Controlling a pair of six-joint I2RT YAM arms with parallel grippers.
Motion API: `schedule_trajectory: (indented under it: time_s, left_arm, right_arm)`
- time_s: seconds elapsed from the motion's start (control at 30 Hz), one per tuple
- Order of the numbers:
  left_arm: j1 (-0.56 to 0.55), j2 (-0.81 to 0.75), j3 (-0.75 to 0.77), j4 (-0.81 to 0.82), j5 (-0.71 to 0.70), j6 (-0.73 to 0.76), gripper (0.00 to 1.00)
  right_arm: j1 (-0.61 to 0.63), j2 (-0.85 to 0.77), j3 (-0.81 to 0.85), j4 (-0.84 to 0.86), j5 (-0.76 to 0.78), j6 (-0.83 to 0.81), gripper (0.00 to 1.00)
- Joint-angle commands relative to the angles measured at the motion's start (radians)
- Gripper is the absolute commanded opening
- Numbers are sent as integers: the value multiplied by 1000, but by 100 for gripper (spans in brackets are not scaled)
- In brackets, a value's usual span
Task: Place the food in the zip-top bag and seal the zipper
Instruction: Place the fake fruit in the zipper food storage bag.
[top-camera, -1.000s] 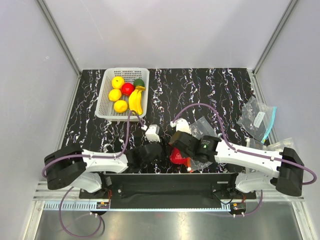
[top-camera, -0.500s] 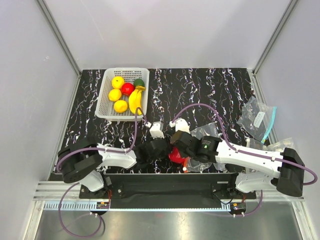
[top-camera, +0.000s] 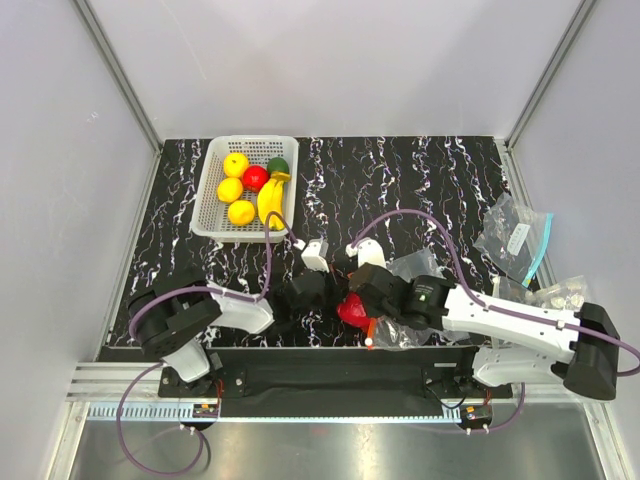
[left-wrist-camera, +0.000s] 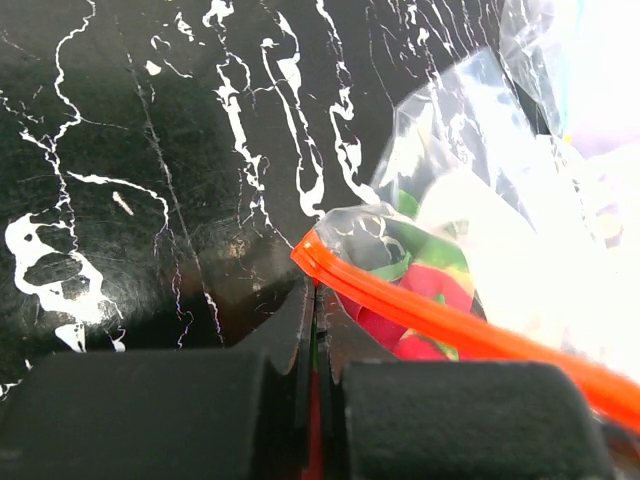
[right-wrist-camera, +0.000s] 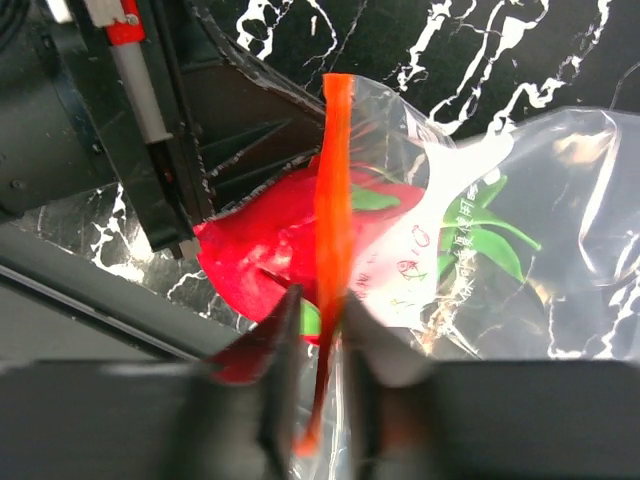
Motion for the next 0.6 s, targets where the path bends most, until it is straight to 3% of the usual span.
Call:
schedule_trajectory:
  time_s: [0.0, 0.1, 0.17, 0.23, 0.3, 0.43, 0.57]
  left_arm:
    - [5, -60, -6, 73, 16, 43, 0]
    - [5, -112, 8, -36, 14, 59, 0]
    - [5, -156, 26, -123, -7, 60, 0]
    - [7, -179, 75, -290, -25, 68, 0]
    - [10, -199, 114, -410, -39, 74, 0]
    - [34, -215, 106, -424, 7, 71, 0]
    - [50, -193, 109, -414, 50, 77, 0]
  right_arm:
    - [10, -55, -8, -17, 38, 29, 34]
    - [10, -63, 1, -65, 45, 61, 50]
    - [10, -63, 7, -82, 45, 78, 55]
    - [12, -61, 36, -112, 36, 84, 62]
    - [12, -64, 55, -122, 7, 78, 64]
    - [19, -95, 116, -123, -49, 39, 61]
    - [24, -109, 156, -80, -257, 9, 60]
